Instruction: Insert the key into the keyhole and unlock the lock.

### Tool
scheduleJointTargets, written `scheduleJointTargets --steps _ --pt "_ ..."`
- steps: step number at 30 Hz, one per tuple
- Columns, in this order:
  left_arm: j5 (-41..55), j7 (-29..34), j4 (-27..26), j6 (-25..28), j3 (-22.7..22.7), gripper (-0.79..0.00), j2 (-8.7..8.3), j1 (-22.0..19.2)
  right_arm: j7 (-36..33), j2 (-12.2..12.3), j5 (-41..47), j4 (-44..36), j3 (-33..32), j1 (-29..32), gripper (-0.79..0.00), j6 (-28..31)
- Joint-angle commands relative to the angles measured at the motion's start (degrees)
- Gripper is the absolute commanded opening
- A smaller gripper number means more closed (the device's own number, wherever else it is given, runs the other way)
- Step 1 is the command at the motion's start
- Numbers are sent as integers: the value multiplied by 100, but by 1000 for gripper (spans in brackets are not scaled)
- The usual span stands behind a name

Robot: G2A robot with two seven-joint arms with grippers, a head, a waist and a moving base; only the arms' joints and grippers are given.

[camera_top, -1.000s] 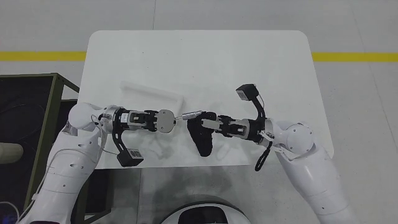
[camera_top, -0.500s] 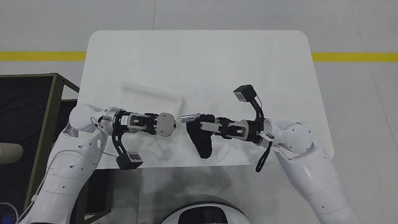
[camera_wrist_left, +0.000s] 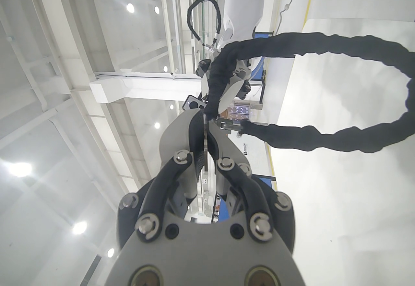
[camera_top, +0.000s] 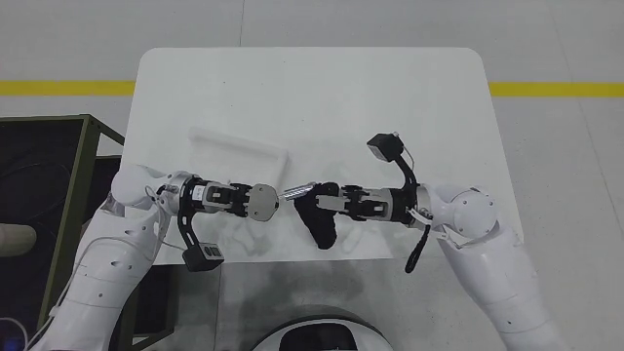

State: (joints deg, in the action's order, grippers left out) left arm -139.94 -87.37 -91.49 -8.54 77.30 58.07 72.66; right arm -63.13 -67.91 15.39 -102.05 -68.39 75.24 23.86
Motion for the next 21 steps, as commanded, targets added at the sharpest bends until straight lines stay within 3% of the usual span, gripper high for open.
scheduleJointTargets --steps 1,21 --pt "-6 -17 -7 5 -2 -785 -6 1 -59 8 -2 -14 4 -13 -785 -13" --pt "16 -4 -107 -141 -10 -785 -54 10 113 -3 138 53 245 -77 -785 -48"
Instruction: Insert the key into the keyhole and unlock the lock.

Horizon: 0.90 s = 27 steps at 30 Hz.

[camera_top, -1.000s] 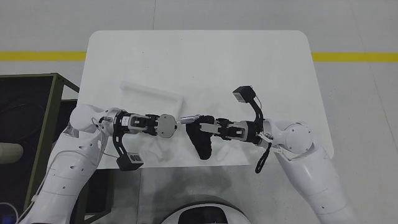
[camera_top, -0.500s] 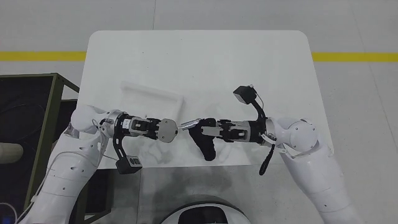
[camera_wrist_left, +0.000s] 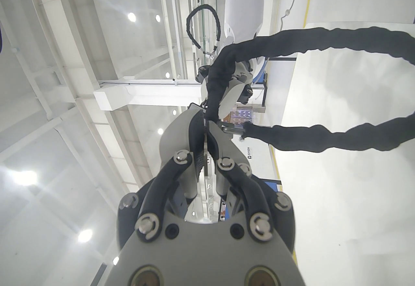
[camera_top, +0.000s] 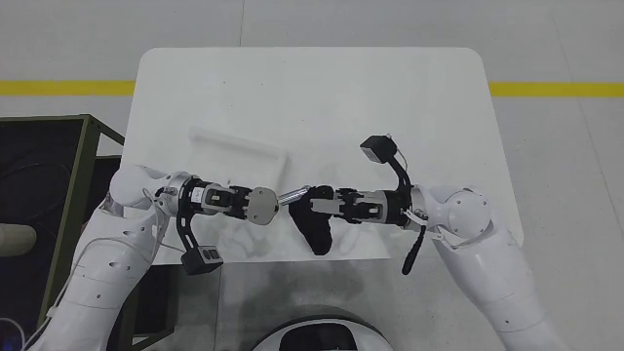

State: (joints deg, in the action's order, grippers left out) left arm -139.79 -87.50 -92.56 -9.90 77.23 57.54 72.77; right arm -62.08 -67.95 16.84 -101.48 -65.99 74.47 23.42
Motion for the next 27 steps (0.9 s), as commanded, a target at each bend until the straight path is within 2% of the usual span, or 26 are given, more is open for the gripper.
scheduleJointTargets --steps 1,2,3,4,9,16,22,23,25,27 --pt "12 4 2 0 -11 -785 -2 0 26 -1 2 -7 9 2 -785 -1" --pt "35 22 12 -2 -12 -785 -2 -1 33 0 0 -7 13 2 -785 1" --pt "55 44 22 -10 -8 -329 -2 -6 49 -1 22 -6 17 7 -785 -2" --pt "74 55 27 -14 -7 0 -2 -9 53 -1 39 -4 22 9 -785 -5" --pt "185 83 45 -69 0 0 -3 -10 138 -6 223 60 4 14 -785 1" --pt "546 471 143 -222 232 0 -6 89 281 2 429 165 -154 31 -785 48" --pt "606 568 90 -268 375 -15 -23 197 408 39 275 157 -394 82 -785 44" --pt "523 571 71 -270 382 -446 -29 203 426 44 227 136 -405 98 -785 23" --pt "378 606 32 -273 387 -785 -39 221 460 48 189 97 -415 122 -785 13" --pt "347 628 16 -244 375 -785 -42 230 481 52 167 77 -412 145 -785 -3"
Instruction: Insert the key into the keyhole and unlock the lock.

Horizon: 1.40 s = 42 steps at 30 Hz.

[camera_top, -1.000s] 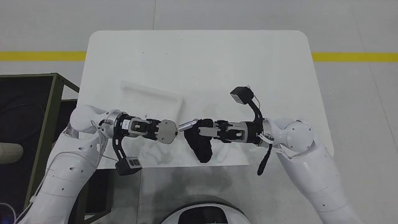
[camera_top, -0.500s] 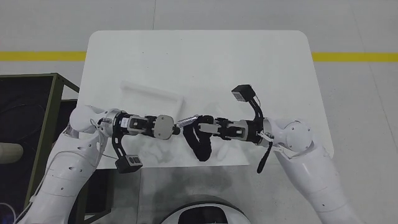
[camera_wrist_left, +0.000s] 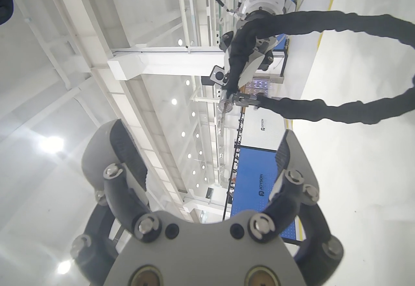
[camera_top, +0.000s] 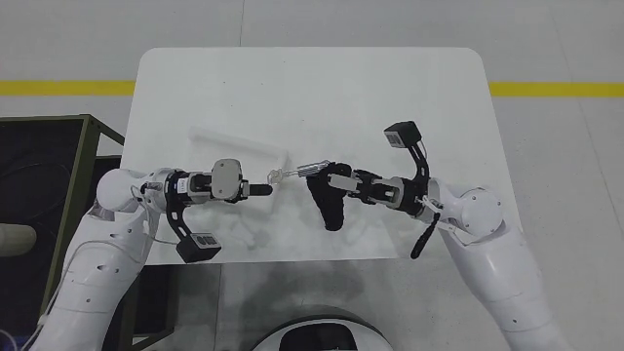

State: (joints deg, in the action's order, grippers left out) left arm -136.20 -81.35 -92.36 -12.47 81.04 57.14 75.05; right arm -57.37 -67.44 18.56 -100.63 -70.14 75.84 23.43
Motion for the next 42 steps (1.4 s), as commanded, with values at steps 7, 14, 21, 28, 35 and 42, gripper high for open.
scheduleJointTargets --steps 7,14,21,28,35,42 --pt "-145 98 -3 48 -42 -785 -13 -1 129 0 -84 -55 72 68 -785 11" --pt "-263 158 -3 27 -75 -785 -23 -23 189 -5 -84 -60 155 71 -785 10" --pt "-231 177 12 -19 -107 -785 -27 -40 255 -23 -111 -35 299 53 -785 10" --pt "-195 208 16 -78 -115 -785 -31 -34 395 -34 -280 -40 363 24 -785 34" --pt "-385 282 -38 -90 -89 -785 -52 -30 650 -32 -740 -171 363 68 -785 145" --pt "-383 297 -57 -132 -88 -785 -62 -23 785 -32 -1078 -254 420 93 -785 158"
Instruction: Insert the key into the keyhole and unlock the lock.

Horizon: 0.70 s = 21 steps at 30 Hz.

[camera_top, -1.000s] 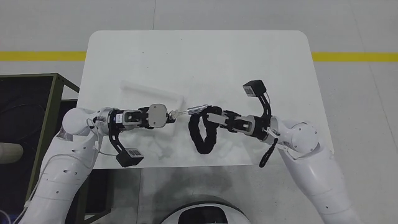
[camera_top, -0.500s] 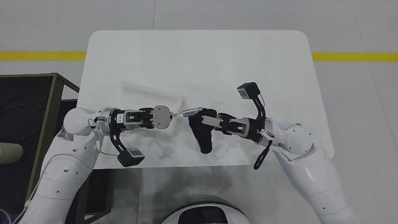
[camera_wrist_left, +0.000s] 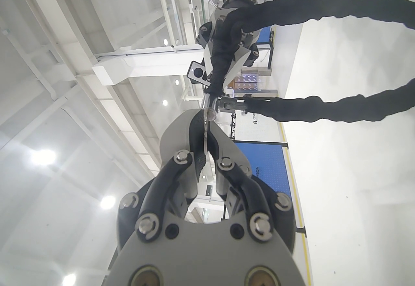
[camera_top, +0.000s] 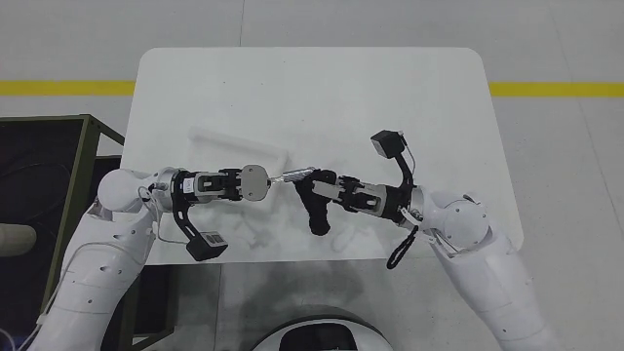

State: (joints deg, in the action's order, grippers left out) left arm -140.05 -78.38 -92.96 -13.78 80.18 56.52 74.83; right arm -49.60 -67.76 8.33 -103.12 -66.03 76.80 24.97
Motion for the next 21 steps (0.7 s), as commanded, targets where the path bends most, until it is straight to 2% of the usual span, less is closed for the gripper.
scheduleJointTargets --steps 1,11,12,13,21 --pt "-5 10 5 -6 -1 -785 -3 -2 28 0 -100 -12 18 -2 -785 10" --pt "-21 -16 1 1 -34 -785 -19 -12 92 2 -164 -82 57 4 -785 9" --pt "51 17 6 -25 -22 -480 -17 -10 90 2 -150 -81 59 1 -785 8" --pt "118 -32 -10 -45 -28 0 -16 -9 88 3 -133 -74 60 0 -785 2" --pt "657 -3 107 -31 90 0 -16 49 94 18 139 21 -69 -10 -785 -2"
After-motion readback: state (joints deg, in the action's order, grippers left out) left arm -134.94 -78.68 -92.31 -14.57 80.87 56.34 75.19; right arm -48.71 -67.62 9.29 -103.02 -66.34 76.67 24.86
